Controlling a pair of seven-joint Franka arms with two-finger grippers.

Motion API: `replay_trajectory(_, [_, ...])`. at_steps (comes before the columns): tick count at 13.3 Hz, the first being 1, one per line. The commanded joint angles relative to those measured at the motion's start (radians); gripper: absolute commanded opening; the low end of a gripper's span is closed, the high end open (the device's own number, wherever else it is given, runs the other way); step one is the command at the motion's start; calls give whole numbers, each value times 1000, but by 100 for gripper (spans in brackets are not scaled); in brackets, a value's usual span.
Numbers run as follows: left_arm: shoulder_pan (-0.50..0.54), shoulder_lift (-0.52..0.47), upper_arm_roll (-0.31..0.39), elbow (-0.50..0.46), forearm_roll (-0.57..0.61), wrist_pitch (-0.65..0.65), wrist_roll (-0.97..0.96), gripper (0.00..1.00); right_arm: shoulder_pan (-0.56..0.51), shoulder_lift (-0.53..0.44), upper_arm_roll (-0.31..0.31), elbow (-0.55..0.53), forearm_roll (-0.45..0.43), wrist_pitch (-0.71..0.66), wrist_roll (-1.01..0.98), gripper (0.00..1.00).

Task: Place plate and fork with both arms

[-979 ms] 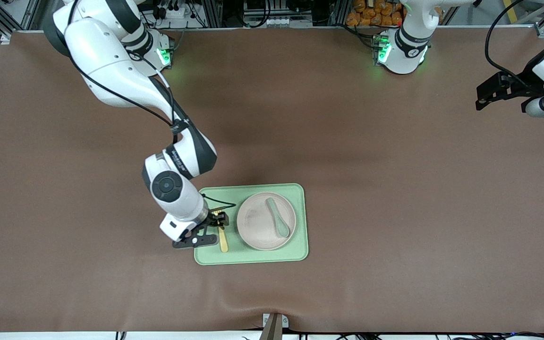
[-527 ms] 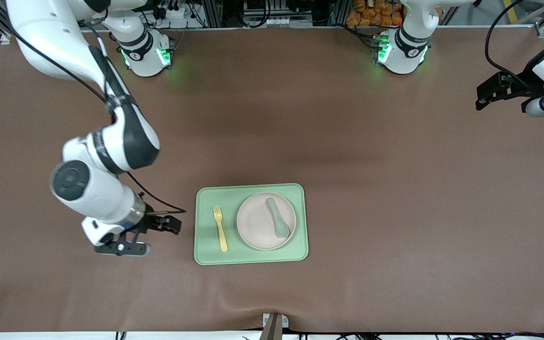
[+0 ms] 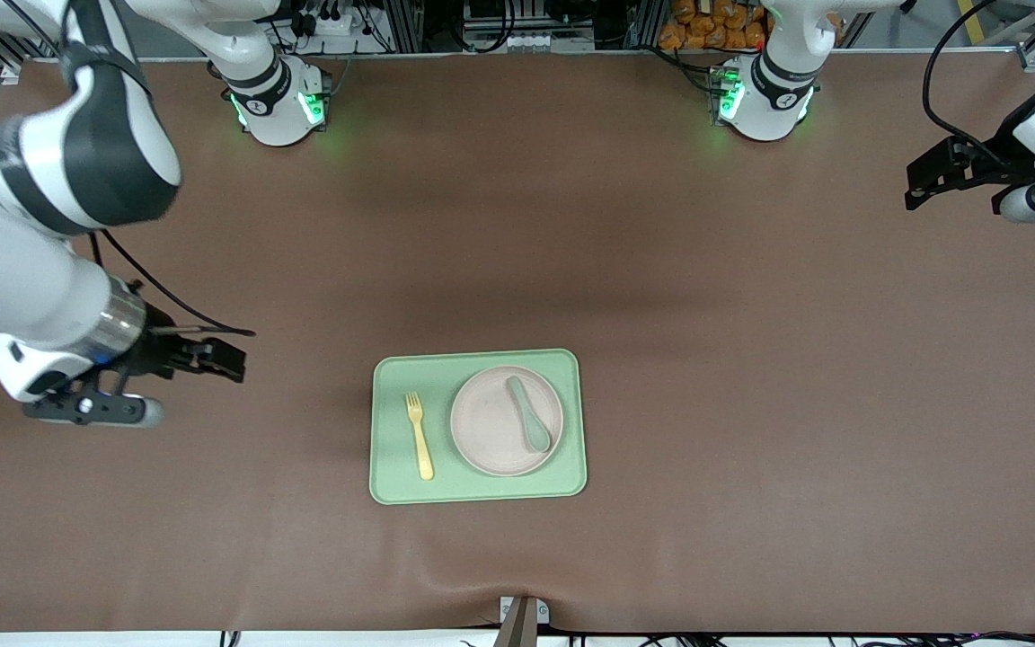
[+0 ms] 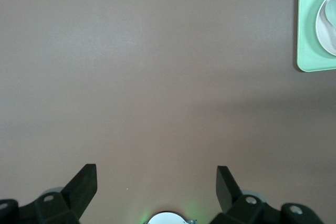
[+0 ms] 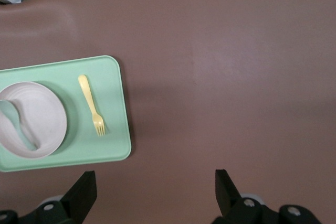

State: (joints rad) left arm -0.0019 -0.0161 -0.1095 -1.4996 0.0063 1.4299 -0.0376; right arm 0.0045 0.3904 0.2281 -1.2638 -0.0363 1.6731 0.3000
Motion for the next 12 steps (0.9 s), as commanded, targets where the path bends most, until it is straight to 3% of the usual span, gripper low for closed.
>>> replay_trajectory(1, [3, -5, -1, 2, -15, 4, 18, 100, -37, -76, 4, 19, 41, -128, -9, 100])
replay_trajectory(3, [3, -5, -2, 2, -15, 4, 18, 100, -47, -123, -25, 55, 45, -208, -15, 100])
replay_trajectory(5, [3, -5, -2, 2, -15, 4, 18, 100, -32, -177, -117, 34, 53, -213, -112, 100])
replay_trajectory(8, [5, -4, -2, 2, -15, 3, 18, 100, -31, -296, -235, -132, 113, -181, -234, 100])
replay_trajectory(11, [5, -4, -2, 2, -15, 3, 18, 100, -31, -411, -239, -334, 111, -58, -232, 100])
replay_trajectory(12, [5, -4, -1, 2, -15, 4, 18, 100, -29, -424, -237, -351, 111, -55, -229, 100])
